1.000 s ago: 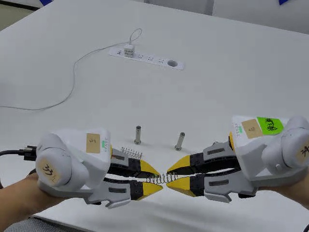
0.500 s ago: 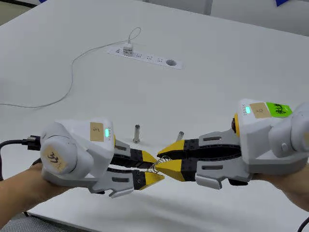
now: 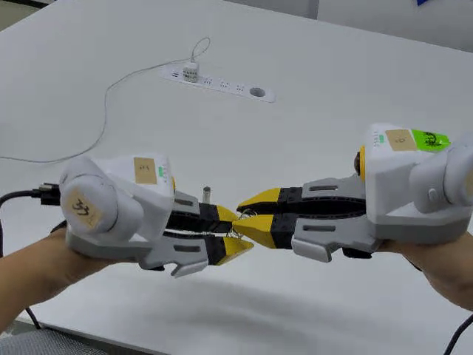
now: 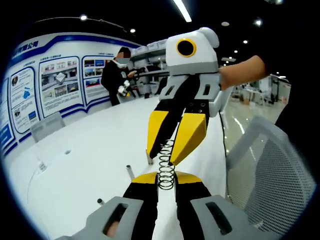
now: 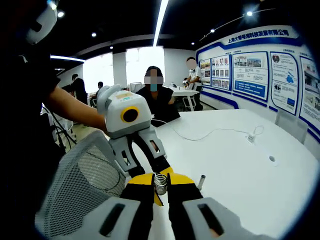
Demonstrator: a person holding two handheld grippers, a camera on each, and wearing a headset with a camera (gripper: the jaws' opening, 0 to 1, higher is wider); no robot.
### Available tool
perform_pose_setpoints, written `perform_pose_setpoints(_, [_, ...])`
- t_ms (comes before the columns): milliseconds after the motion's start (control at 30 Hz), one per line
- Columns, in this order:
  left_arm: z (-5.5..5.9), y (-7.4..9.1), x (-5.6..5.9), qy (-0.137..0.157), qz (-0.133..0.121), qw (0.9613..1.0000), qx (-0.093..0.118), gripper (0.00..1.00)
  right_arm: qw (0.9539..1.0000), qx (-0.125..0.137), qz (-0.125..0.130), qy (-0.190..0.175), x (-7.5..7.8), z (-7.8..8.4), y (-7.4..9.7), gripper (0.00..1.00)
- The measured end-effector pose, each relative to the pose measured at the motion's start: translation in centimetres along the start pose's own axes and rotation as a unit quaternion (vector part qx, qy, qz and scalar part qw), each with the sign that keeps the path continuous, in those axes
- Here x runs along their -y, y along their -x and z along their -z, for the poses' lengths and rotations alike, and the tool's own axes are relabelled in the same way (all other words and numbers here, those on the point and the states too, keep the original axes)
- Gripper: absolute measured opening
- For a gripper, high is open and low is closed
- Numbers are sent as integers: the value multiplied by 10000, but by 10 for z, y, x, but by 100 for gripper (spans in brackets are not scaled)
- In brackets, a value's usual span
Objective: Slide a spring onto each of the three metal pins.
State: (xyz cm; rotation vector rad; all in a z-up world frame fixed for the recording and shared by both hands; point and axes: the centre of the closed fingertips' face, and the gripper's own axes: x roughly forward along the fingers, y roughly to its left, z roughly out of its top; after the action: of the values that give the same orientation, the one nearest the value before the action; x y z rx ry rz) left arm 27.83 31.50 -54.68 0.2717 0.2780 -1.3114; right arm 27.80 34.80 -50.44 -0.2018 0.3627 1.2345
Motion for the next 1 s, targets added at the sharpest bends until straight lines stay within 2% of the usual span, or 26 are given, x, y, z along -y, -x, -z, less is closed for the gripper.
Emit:
perform_pose_setpoints(67, [-2, 2, -4, -14, -60, 10000, 12, 14, 10000, 68, 42, -10, 3, -5, 1, 10])
perform_pose_setpoints(167, [0, 5, -9, 46, -112, 9999, 4, 24, 9999, 115, 119, -13, 9, -10, -1, 10])
perform_pose_setpoints(267, [2, 9, -16, 66, -286, 9996, 2, 30, 9996, 192, 201, -51, 15, -14, 1, 10])
perform_pose_setpoints(400, [5, 12, -20, 198, -393, 9990, 74, 36, 9993, 223, 300, -71, 22, -16, 6, 10])
perform_pose_setpoints(500, [8, 13, -21, 265, -449, 9985, 153, 40, 9985, 210, 495, -110, 34, -14, 11, 10])
perform_pose_setpoints(667, [19, 19, -26, 422, -657, 9966, 276, 42, 9961, 124, 848, -231, 54, -6, 23, 10])
perform_pose_setpoints(767, [24, 23, -30, 517, -761, 9952, 341, 42, 9939, -66, 1064, -274, 68, 6, 30, 10])
perform_pose_setpoints(867, [26, 28, -35, 578, -898, 9935, 400, 43, 9899, -269, 1345, -354, 83, 19, 34, 10])
perform_pose_setpoints(1000, [28, 33, -42, 721, -1039, 9907, 501, 44, 9851, -352, 1599, -524, 99, 29, 37, 10])
